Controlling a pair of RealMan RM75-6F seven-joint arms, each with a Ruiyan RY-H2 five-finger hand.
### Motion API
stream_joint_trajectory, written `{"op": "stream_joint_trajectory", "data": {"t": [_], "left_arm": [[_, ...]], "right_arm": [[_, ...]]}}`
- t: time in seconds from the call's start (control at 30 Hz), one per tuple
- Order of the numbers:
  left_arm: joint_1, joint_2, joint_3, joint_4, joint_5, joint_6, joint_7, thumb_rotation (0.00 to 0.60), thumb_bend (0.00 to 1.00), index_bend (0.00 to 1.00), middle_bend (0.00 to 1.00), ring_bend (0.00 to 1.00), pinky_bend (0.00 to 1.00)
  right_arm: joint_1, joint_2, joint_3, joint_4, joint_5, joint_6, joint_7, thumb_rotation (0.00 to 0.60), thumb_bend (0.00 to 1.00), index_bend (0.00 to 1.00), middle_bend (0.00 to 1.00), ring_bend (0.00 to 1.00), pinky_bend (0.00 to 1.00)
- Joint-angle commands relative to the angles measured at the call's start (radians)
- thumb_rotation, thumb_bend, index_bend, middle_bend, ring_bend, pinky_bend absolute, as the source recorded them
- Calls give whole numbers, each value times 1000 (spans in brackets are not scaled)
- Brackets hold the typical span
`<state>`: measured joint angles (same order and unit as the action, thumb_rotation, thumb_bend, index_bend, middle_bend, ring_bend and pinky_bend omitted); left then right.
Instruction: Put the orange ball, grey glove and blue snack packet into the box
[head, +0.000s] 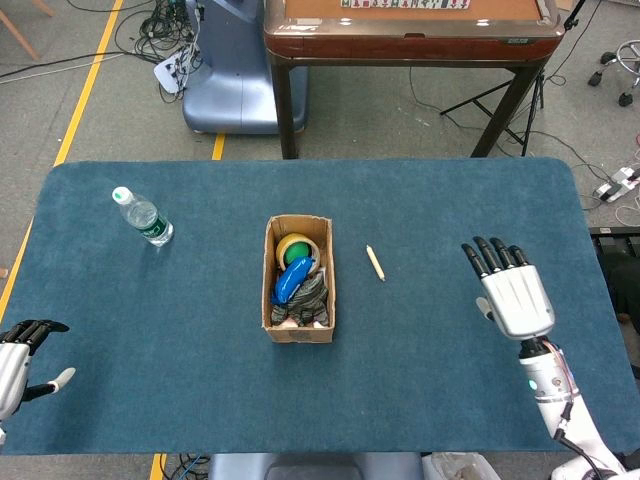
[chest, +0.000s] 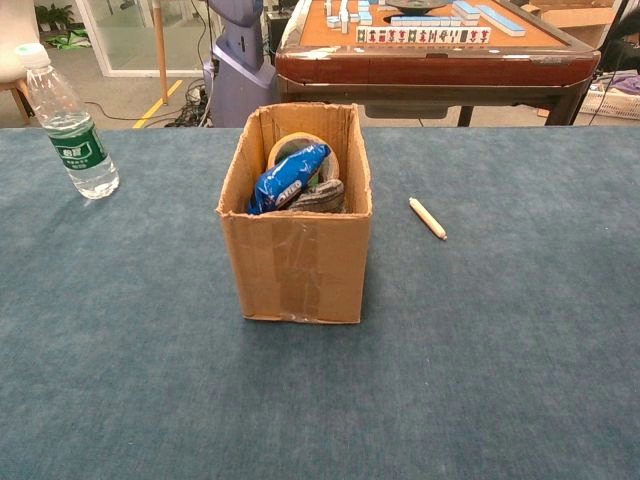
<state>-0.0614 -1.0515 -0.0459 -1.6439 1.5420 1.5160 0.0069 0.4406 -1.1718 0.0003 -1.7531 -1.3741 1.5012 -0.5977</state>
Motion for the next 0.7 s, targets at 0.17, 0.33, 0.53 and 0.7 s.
{"op": "stream_joint_trajectory", "data": {"t": [0.17, 0.33, 0.53, 0.7], "left_arm": [[-6, -27, -8, 35, -4, 8, 12, 600, 117, 357, 367, 284, 432], [-13, -39, -8, 52, -13, -4, 15, 600, 117, 366, 374, 290, 455], [-15, -64, 0, 69, -12, -9, 40, 600, 118, 373, 401, 309, 456], [-23, -73, 1, 80, -18, -26, 32, 600, 117, 372, 407, 314, 456]], "right_arm": [[-142, -9, -33, 96, 12, 88, 96, 600, 0, 202, 192, 174, 322], [-214, -18, -30, 124, 21, 149, 98, 600, 0, 228, 211, 174, 322], [-247, -2, 5, 148, 11, 167, 177, 600, 0, 262, 241, 174, 323], [-259, 13, 27, 155, 18, 143, 216, 600, 0, 263, 242, 174, 323]]}}
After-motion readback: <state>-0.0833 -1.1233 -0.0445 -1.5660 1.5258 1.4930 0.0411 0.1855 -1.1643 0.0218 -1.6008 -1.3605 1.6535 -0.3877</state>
